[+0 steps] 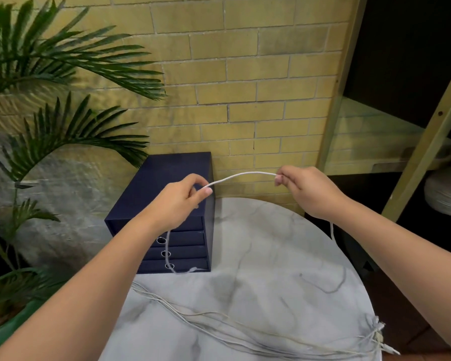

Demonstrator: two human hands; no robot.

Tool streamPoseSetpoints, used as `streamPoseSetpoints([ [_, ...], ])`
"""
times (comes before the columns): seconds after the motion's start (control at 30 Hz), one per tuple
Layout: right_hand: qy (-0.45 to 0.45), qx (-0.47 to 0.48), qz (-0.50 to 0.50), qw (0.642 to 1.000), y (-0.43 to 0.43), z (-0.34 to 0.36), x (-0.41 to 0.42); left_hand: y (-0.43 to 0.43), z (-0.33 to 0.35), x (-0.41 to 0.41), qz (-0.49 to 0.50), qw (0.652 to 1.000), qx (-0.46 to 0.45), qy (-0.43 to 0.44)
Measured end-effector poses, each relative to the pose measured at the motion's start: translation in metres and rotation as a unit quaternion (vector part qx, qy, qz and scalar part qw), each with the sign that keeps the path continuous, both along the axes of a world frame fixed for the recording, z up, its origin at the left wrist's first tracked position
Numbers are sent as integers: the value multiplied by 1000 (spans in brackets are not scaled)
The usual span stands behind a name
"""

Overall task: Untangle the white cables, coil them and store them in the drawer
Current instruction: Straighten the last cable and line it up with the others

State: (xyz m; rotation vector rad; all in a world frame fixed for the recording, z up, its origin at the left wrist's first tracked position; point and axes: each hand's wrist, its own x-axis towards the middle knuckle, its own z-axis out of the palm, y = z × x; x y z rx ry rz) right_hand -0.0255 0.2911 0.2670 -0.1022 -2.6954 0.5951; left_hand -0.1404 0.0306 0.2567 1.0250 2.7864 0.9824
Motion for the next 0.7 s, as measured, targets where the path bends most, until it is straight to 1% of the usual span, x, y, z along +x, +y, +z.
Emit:
streamPoseSetpoints([
  [0.1,-11,2,11,1000,-3,1,0,14,5,8,-38,997,29,56],
  [0.17,-24,18,15,999,-3,3,2,18,8,9,-34,994,45,97],
  [0.23,-42,56,27,997,-2,4,5,18,10,6,-16,989,28,142],
  [0.3,-58,83,41,994,-2,5,9,17,11,4,-6,986,-12,168],
  [0.4,-63,66,60,994,-1,5,10,22,13,8,-20,980,-62,188],
  [0.47,-68,55,68,994,-1,7,10,26,13,10,-18,978,-62,201],
  [0.57,-74,51,94,992,-6,8,9,29,11,5,16,976,-58,211],
  [0.7,-76,74,119,987,-15,11,5,31,8,1,57,981,-59,175],
])
